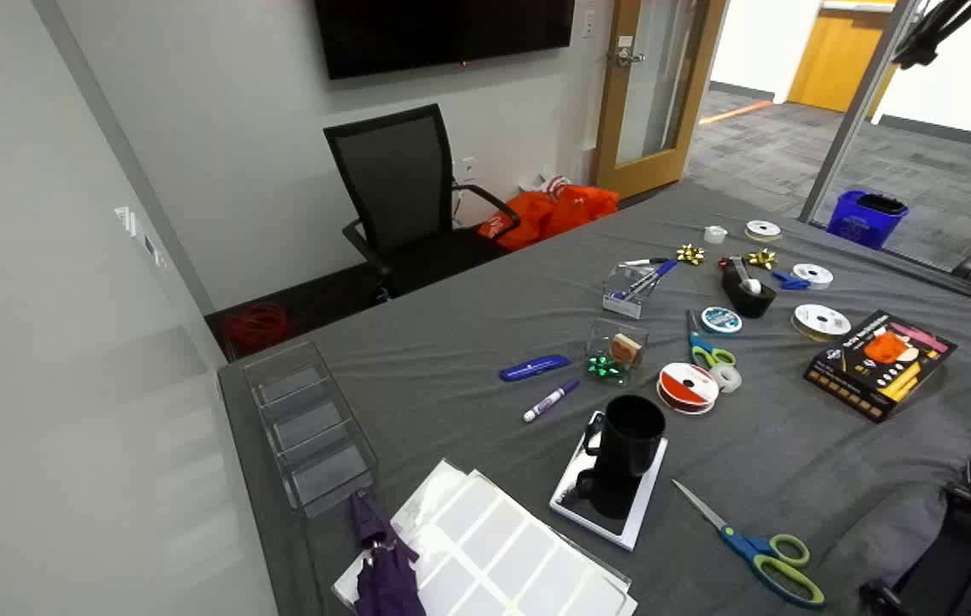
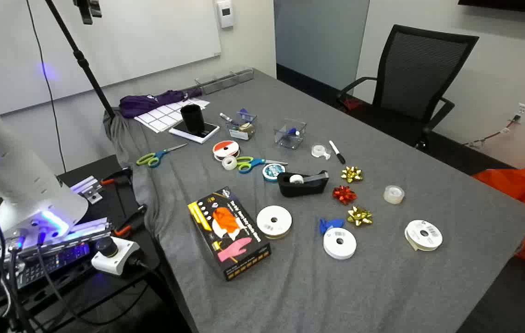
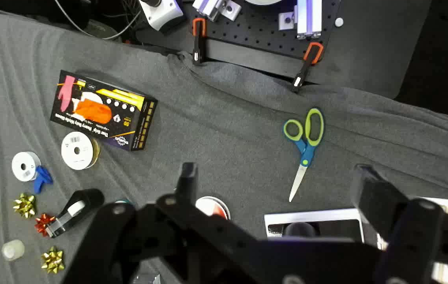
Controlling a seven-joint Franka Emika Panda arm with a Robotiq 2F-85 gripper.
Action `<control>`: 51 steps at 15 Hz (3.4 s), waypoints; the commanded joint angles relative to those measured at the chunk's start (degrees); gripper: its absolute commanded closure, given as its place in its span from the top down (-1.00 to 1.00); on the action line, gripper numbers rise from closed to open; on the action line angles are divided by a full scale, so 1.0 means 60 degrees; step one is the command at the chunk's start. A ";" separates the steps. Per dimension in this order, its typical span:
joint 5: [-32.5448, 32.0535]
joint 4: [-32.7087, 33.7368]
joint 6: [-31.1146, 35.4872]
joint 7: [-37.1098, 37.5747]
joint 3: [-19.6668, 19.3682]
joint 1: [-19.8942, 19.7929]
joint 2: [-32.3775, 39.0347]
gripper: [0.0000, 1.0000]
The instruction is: Put the clear masking tape into the clear case on the left
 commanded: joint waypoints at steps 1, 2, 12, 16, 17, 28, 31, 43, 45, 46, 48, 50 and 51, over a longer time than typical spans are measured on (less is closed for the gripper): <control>-0.0079 0.0025 -0.0027 0.0110 -0.0236 0.0311 0.0061 1.00; -0.0079 0.0025 -0.0027 0.0111 -0.0236 0.0311 0.0061 1.00; -0.0079 0.0025 -0.0026 0.0111 -0.0236 0.0311 0.0061 1.00; 0.0094 -0.0135 0.0398 0.0794 -0.0283 0.0211 0.0176 1.00; 0.0170 -0.0155 0.0494 0.1072 -0.0343 0.0148 0.0224 1.00; -0.0404 -0.0666 0.3337 0.3798 -0.1166 -0.0408 0.1592 1.00; -0.0500 -0.0656 0.3424 0.3875 -0.1201 -0.0374 0.1853 1.00; 0.0409 -0.3410 0.8278 0.4320 -0.2436 -0.1050 0.1142 1.00; 0.0569 -0.4295 0.9651 0.4303 -0.2795 -0.1343 0.1255 1.00; 0.0692 -0.4693 1.0243 0.4366 -0.2927 -0.1475 0.1374 1.00; 0.1153 -0.5289 1.1242 0.4443 -0.3147 -0.1659 0.1649 1.00; 0.1995 -0.5611 1.2044 0.4476 -0.3342 -0.1702 0.2036 1.00; 0.2529 -0.5740 1.2490 0.4412 -0.3440 -0.1652 0.2221 1.00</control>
